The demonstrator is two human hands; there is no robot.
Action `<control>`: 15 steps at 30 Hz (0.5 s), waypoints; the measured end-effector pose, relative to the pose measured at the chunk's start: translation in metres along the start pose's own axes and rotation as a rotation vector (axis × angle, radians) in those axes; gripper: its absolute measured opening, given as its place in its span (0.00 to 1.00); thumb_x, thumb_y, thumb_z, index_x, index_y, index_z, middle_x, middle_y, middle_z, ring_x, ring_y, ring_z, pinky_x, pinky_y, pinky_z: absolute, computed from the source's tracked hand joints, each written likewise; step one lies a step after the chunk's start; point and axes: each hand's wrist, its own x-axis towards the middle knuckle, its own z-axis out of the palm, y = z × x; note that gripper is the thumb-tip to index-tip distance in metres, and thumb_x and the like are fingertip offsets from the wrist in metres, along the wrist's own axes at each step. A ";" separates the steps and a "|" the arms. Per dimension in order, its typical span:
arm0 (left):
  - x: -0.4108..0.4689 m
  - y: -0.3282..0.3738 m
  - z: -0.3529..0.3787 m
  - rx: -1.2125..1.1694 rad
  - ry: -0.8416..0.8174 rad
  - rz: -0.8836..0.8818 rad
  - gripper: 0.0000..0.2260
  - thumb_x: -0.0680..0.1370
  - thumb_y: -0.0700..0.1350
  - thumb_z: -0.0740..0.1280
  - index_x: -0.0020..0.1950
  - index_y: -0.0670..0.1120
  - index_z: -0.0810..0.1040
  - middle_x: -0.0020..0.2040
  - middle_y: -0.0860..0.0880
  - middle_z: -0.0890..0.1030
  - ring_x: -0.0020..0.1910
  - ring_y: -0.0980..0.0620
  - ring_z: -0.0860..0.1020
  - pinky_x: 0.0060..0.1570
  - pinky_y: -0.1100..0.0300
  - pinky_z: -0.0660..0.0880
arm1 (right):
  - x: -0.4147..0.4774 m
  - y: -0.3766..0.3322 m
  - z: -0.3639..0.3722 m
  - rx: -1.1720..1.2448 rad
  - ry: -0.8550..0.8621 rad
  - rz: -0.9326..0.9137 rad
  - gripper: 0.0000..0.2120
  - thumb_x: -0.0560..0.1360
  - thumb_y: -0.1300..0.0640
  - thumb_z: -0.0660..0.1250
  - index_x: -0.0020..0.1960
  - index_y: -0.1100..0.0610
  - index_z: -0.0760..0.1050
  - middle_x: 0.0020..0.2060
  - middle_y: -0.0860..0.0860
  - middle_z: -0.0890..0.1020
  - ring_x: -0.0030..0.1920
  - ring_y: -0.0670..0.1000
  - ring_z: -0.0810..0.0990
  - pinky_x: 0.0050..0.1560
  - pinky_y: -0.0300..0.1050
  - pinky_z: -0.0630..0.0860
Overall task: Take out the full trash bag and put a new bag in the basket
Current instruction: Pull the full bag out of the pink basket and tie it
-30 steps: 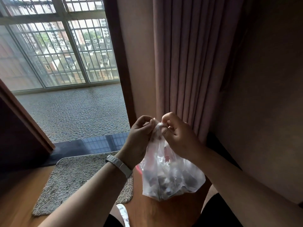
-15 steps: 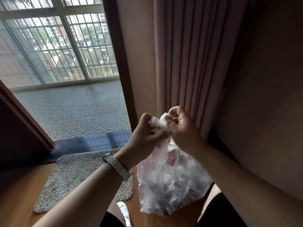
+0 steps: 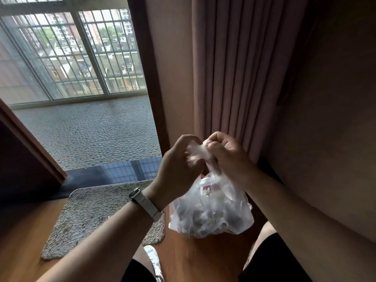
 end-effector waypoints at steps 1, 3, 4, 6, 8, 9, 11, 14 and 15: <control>0.001 0.001 -0.001 0.010 0.021 0.005 0.15 0.69 0.38 0.71 0.49 0.53 0.72 0.36 0.56 0.77 0.29 0.59 0.72 0.29 0.67 0.68 | 0.000 -0.001 -0.002 0.045 -0.032 0.023 0.04 0.70 0.58 0.63 0.37 0.56 0.73 0.22 0.53 0.73 0.21 0.51 0.67 0.23 0.40 0.63; 0.002 0.003 -0.003 0.018 0.040 0.019 0.11 0.68 0.38 0.70 0.45 0.50 0.74 0.35 0.49 0.76 0.30 0.56 0.70 0.29 0.63 0.68 | 0.001 -0.003 -0.005 0.149 -0.068 0.077 0.02 0.69 0.59 0.64 0.38 0.56 0.74 0.23 0.52 0.74 0.21 0.48 0.68 0.23 0.38 0.65; 0.002 0.004 -0.004 0.021 0.033 0.029 0.09 0.69 0.38 0.71 0.44 0.47 0.74 0.34 0.46 0.75 0.30 0.56 0.70 0.30 0.62 0.67 | 0.002 -0.005 -0.006 0.200 -0.069 0.100 0.01 0.68 0.60 0.65 0.38 0.56 0.74 0.24 0.52 0.74 0.21 0.48 0.70 0.23 0.38 0.66; 0.002 0.004 -0.006 0.043 0.017 0.045 0.07 0.69 0.38 0.72 0.43 0.42 0.76 0.33 0.44 0.75 0.30 0.58 0.68 0.29 0.65 0.66 | 0.002 -0.007 -0.007 0.244 -0.039 0.122 0.03 0.69 0.62 0.64 0.39 0.55 0.74 0.25 0.51 0.75 0.21 0.47 0.72 0.22 0.37 0.69; 0.001 0.003 -0.009 0.068 0.013 0.046 0.07 0.70 0.39 0.73 0.42 0.41 0.76 0.32 0.45 0.75 0.30 0.58 0.68 0.28 0.65 0.66 | 0.000 -0.006 -0.005 0.210 0.013 0.090 0.06 0.72 0.66 0.64 0.41 0.55 0.73 0.28 0.54 0.75 0.24 0.48 0.72 0.24 0.38 0.69; 0.000 0.001 -0.010 0.068 0.014 0.045 0.07 0.70 0.40 0.73 0.42 0.41 0.76 0.32 0.44 0.75 0.30 0.58 0.68 0.28 0.64 0.66 | -0.002 -0.005 -0.003 0.183 0.040 0.066 0.08 0.73 0.66 0.64 0.42 0.54 0.73 0.30 0.58 0.72 0.26 0.49 0.71 0.25 0.39 0.68; -0.002 -0.002 -0.011 0.044 0.021 0.054 0.08 0.70 0.42 0.74 0.41 0.41 0.76 0.32 0.44 0.75 0.29 0.57 0.69 0.28 0.63 0.67 | -0.005 -0.004 0.001 0.111 0.066 0.011 0.07 0.72 0.64 0.65 0.42 0.53 0.72 0.31 0.59 0.68 0.27 0.52 0.65 0.26 0.42 0.63; -0.004 -0.005 -0.011 0.007 0.021 0.032 0.11 0.70 0.47 0.73 0.40 0.43 0.74 0.32 0.42 0.74 0.29 0.48 0.69 0.27 0.56 0.67 | -0.008 -0.003 0.003 -0.003 0.026 -0.072 0.05 0.73 0.61 0.66 0.40 0.53 0.72 0.26 0.58 0.70 0.25 0.50 0.66 0.25 0.40 0.62; -0.003 -0.005 -0.012 -0.002 0.017 0.017 0.11 0.70 0.47 0.73 0.40 0.44 0.73 0.32 0.41 0.74 0.29 0.46 0.69 0.27 0.54 0.67 | -0.008 -0.003 0.003 -0.055 0.015 -0.091 0.05 0.74 0.61 0.67 0.41 0.52 0.74 0.26 0.53 0.74 0.25 0.49 0.69 0.25 0.40 0.65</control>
